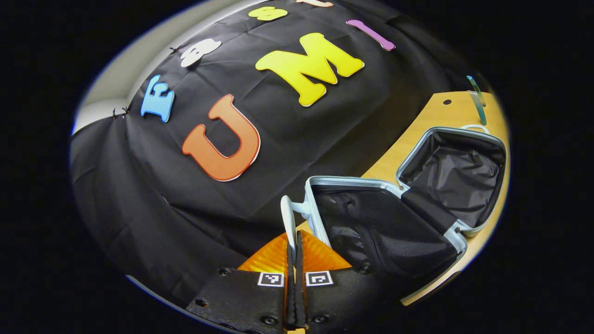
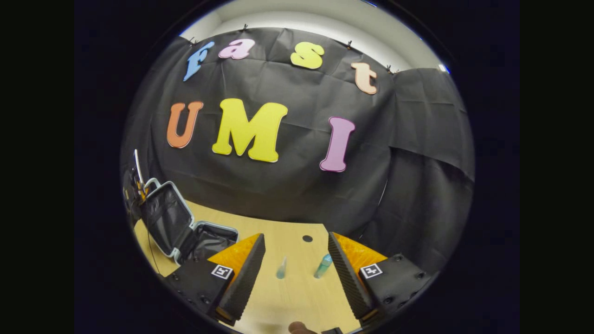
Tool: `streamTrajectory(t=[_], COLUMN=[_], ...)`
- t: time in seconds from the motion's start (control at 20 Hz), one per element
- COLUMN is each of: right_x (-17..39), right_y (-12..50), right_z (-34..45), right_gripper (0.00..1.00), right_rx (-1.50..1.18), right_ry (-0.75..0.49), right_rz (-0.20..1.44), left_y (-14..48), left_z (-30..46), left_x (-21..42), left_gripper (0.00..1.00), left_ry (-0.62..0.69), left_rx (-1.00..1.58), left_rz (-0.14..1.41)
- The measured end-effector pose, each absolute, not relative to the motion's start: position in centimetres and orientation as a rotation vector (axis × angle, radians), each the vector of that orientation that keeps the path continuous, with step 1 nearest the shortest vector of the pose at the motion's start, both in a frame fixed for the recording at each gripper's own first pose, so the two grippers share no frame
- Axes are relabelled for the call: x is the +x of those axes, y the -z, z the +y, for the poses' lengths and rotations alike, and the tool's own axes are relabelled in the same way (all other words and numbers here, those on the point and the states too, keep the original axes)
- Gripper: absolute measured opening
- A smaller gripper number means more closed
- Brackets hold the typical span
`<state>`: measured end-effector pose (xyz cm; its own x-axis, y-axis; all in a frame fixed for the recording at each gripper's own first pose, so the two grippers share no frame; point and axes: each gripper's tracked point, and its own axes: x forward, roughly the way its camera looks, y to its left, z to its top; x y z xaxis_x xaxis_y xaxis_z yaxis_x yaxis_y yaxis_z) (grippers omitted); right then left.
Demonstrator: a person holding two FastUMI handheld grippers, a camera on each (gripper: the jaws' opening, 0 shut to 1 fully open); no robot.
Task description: First open the suitcase, pack the skin care products into it, and then close the suitcase.
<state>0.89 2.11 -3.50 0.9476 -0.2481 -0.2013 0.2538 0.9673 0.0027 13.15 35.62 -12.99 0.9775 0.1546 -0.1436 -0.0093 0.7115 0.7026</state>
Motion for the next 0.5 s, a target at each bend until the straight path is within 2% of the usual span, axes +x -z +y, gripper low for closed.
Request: streamTrajectory(t=[0.25, 0.5], right_x=[0.9, 0.7], right_y=[4.8, 5.5], right_z=[3.7, 5.1], right_gripper=[0.82, 0.81], right_rx=[0.036, -0.004], right_ry=[0.253, 0.235], right_rz=[0.251, 0.274], left_y=[19.0, 23.2], left_z=[40.3, 41.7], left_x=[13.9, 15.1], left_gripper=[0.03, 0.03], left_ry=[-0.078, -0.056], left_rx=[0.667, 0.537], left_rz=[0.336, 0.393])
